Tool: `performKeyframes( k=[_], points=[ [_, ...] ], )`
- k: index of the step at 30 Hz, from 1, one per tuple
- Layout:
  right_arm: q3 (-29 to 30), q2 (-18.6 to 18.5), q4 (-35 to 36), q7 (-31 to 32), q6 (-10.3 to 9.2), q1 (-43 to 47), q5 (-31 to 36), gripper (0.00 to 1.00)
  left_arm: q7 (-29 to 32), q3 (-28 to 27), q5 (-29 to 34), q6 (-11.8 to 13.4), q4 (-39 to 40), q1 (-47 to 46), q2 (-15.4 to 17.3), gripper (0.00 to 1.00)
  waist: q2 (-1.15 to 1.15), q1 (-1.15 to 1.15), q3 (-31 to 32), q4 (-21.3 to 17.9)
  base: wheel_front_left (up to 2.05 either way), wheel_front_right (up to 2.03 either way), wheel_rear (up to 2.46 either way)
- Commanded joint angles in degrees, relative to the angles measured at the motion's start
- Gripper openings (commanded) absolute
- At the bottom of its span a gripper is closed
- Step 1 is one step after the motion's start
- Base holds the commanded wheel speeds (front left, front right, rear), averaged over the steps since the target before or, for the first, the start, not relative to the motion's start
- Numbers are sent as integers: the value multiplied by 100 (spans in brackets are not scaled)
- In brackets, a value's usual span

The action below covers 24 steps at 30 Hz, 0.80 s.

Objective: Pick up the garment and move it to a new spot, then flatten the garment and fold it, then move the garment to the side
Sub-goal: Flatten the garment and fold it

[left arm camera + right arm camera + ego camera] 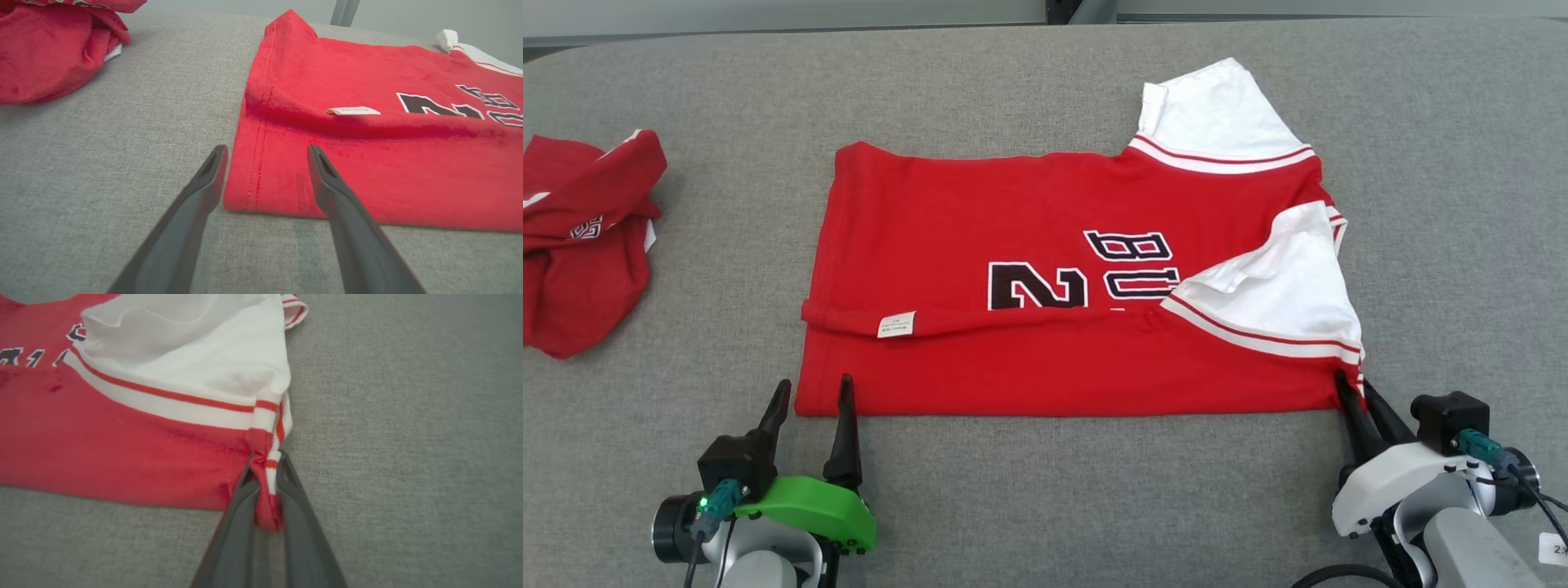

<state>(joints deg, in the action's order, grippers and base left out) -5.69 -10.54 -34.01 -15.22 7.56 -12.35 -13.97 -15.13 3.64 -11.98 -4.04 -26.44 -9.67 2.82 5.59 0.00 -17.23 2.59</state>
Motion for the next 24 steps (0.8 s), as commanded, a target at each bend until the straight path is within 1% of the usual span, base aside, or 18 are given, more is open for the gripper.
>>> performKeyframes(
  k=[1,8,11,16,17,18,19,20,24],
  points=[
    [44,-85,81,20,-15,-56,-54,0,0,-70,-39,16,-46,-81,16,100,-1,0,-25,-24,0,0,0],
    [25,-78,362,13,-13,-73,-32,0,0,-144,-63,18,-255,-212,15,100,-1,0,-121,-82,0,0,0],
    [1,-72,445,12,-13,-81,-19,0,0,-196,-122,-22,-494,-312,16,100,-1,0,-177,-117,0,0,0],
    [-36,-96,536,8,-13,-80,-51,0,8,-114,-330,-101,-936,-409,15,100,-1,0,-229,-153,0,0,0],
    [-36,-97,549,8,-13,-82,-56,0,13,-70,-389,-125,-1000,-426,10,82,-1,0,-232,-157,0,0,0],
    [-29,-99,561,8,-13,-78,-63,0,14,-28,-429,-158,-1081,-443,9,44,-1,0,-233,-158,0,0,0],
    [-25,-101,572,8,-13,-73,-57,0,24,-4,-519,-181,-1139,-460,9,12,-1,0,-235,-157,0,0,0],
    [-17,-99,582,8,-13,-71,-55,0,25,5,-584,-209,-1163,-479,7,0,-1,0,-236,-153,0,0,0],
    [8,-71,602,8,-13,-70,-39,0,25,123,-770,-294,-1213,-537,7,0,-1,0,-197,-126,0,0,0]
  ],
)
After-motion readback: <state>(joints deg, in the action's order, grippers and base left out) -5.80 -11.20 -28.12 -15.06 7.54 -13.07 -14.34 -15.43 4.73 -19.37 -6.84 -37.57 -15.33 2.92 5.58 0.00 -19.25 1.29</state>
